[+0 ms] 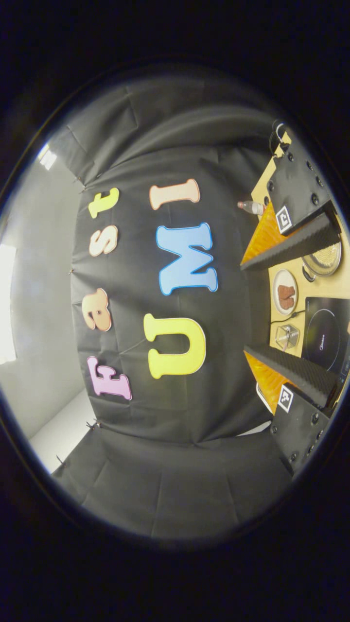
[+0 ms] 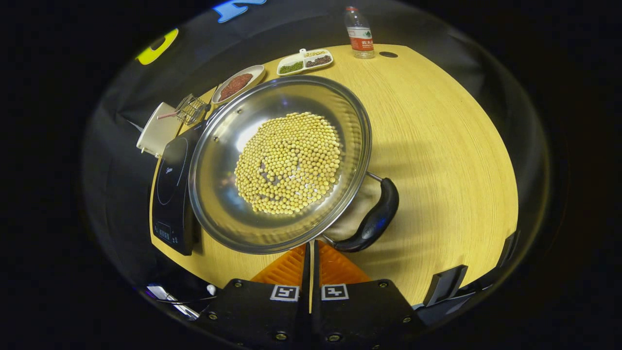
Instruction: First push the handle of the pot to place it horizontally, then grasp the pot with both hands and set it on the induction cooktop.
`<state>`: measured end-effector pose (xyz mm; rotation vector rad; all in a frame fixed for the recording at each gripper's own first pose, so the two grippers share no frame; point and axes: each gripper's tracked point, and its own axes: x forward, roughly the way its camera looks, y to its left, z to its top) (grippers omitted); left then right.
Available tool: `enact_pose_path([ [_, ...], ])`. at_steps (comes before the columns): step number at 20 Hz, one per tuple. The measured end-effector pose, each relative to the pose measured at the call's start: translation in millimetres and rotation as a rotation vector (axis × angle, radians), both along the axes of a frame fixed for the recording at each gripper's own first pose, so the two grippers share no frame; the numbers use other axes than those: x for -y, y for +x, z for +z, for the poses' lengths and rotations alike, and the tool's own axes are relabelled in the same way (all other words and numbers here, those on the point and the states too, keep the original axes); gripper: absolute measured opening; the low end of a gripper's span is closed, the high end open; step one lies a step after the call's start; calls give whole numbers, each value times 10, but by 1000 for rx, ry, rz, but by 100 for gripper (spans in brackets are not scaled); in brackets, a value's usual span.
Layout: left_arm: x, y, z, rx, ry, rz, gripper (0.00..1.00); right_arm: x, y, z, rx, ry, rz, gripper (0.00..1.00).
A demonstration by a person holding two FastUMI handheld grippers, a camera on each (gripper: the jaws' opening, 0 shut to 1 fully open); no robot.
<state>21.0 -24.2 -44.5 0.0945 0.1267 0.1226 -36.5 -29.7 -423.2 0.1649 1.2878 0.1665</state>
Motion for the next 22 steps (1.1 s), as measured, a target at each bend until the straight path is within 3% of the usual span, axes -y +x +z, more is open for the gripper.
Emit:
enact_pose_path([
  [4,-1,-13,-18,-6,0,13,99,106,89,-11,7,-23,4,2],
  [15,109,45,-89,-27,23,28,94,435,405,-62,23,-83,6,9],
  [22,224,140,-194,-42,24,31,99,575,602,-81,36,-113,30,9],
])
